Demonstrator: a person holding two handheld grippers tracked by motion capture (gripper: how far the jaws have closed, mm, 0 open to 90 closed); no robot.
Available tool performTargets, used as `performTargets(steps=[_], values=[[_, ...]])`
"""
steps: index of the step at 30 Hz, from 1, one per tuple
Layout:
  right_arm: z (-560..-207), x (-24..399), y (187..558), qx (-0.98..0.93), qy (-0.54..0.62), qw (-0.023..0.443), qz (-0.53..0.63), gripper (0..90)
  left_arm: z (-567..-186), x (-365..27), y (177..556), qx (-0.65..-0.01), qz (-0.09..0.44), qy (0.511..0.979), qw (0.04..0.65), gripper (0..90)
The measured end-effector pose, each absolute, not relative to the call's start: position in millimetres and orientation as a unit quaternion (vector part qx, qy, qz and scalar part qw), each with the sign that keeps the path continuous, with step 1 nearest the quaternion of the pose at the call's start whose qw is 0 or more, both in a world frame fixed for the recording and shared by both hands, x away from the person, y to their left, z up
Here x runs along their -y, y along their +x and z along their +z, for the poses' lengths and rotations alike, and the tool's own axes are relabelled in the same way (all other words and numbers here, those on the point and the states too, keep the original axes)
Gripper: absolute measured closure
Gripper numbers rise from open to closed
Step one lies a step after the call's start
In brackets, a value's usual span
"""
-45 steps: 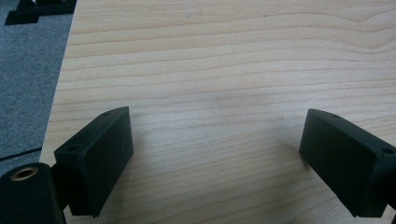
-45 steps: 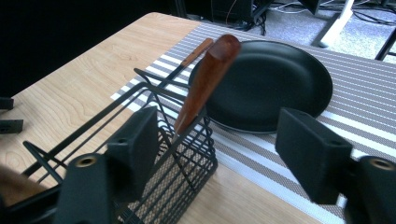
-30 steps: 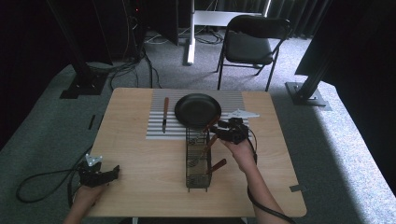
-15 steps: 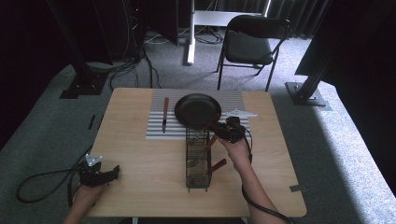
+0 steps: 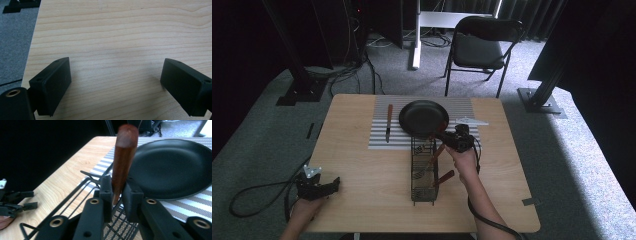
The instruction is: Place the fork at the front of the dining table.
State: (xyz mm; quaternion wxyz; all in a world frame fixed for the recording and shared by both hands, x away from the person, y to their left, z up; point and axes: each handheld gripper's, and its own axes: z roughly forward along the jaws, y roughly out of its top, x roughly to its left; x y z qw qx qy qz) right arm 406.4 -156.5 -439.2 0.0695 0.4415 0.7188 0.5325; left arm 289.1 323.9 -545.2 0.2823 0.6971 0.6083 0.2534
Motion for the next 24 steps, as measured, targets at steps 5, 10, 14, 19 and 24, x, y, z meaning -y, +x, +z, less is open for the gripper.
performTargets(steps=[5, 10, 14, 19, 24], values=[[-434, 156, 407, -0.726, 0.432, 0.074, 0.530, 80.7, -545, -324, 289, -0.608, 0.253, 0.697, 0.282, 9.5], [-427, 159, 406, -0.722, 0.425, 0.078, 0.540, 81.0, -545, -324, 289, -0.608, 0.253, 0.697, 0.282, 9.6], [-418, 161, 404, -0.724, 0.421, 0.087, 0.539, 81.0, -545, -324, 289, -0.608, 0.253, 0.697, 0.282, 9.5], [-403, 167, 400, -0.721, 0.414, 0.092, 0.548, 81.0, -545, -324, 289, -0.608, 0.254, 0.697, 0.282, 9.5], [-389, 176, 394, -0.716, 0.408, 0.097, 0.558, 81.0, -545, -324, 289, -0.608, 0.254, 0.697, 0.283, 9.5]])
